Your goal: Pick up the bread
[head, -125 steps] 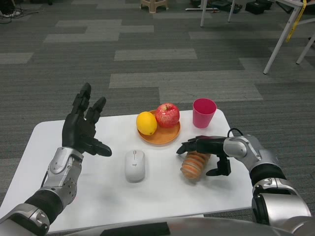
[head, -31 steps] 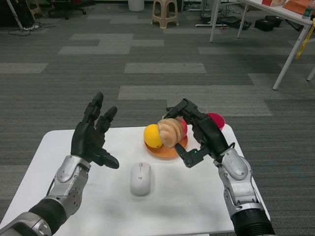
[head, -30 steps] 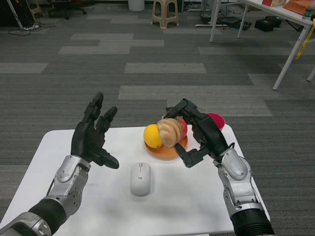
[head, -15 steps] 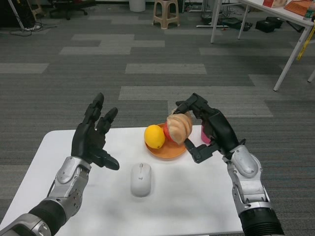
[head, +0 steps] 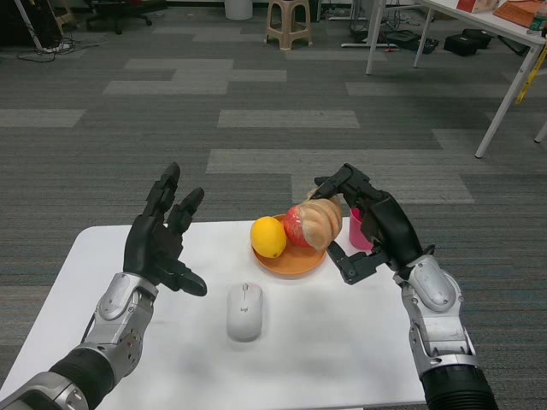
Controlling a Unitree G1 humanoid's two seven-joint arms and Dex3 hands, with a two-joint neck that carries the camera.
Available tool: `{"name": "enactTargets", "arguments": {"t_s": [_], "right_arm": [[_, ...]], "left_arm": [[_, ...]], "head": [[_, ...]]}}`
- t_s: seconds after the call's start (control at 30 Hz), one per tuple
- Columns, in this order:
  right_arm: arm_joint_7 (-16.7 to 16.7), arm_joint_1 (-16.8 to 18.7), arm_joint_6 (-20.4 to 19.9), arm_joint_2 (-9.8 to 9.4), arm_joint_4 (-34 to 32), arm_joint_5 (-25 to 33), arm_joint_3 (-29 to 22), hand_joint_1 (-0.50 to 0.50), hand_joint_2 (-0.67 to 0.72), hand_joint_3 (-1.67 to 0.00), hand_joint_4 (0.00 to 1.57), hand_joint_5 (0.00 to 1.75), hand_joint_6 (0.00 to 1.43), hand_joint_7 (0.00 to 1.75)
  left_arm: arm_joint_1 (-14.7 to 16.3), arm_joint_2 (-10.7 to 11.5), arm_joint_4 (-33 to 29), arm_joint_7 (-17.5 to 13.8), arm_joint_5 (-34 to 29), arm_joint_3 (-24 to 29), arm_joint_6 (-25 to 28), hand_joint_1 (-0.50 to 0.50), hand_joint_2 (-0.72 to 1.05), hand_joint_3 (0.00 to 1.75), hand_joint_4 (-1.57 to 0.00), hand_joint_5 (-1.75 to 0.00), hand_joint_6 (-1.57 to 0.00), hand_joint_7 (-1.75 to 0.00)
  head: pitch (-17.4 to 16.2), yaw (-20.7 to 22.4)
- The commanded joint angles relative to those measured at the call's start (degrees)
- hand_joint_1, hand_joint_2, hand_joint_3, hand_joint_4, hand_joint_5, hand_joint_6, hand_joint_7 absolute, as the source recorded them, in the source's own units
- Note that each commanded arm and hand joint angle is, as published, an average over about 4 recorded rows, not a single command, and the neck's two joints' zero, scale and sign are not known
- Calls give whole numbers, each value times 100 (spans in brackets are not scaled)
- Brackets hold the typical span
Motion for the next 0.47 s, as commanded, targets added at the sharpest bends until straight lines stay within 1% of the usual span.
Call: {"name": "enactTargets", "arguments": {"t_s": [0.03,0.2,0.27,0.33,0.4,0.47], "right_arm": [[-37,49,19,-57,-78,40,-28,-17,-48,-151,0,97,86,154],[-41,49,19,-52,-78,40,-21,-17,-48,-151,0,97,86,154],[-41,49,19,-52,-78,40,-19,-19,-48,-151,0,97,86,154],[-41,49,19,-52,-78,40,-19,-19,-48,-151,0,97,86,154],[-39,49,19,-52,-78,40,-19,-17,-48,-151,0,97,86,154],[-37,49,19,-52,-78,40,-19,-17,-46,-151,0,97,86,154]], "left_arm": [[42,-11,-51,-12,12,42,-24,50,-37,9,0,-41,0,0],[42,-11,-51,-12,12,42,-24,50,-37,9,0,-41,0,0],[42,-11,-51,-12,12,40,-24,50,-37,9,0,-41,0,0],[42,-11,-51,-12,12,38,-24,50,-37,9,0,-41,0,0],[42,-11,-51,-12,12,40,-24,50,-37,4,0,-41,0,0],[42,-11,-51,-12,12,42,-24,50,-37,3,0,-41,0,0]], "head": [[-7,-23],[-7,-23],[-7,-23],[-7,-23],[-14,-37],[-20,-47]]}}
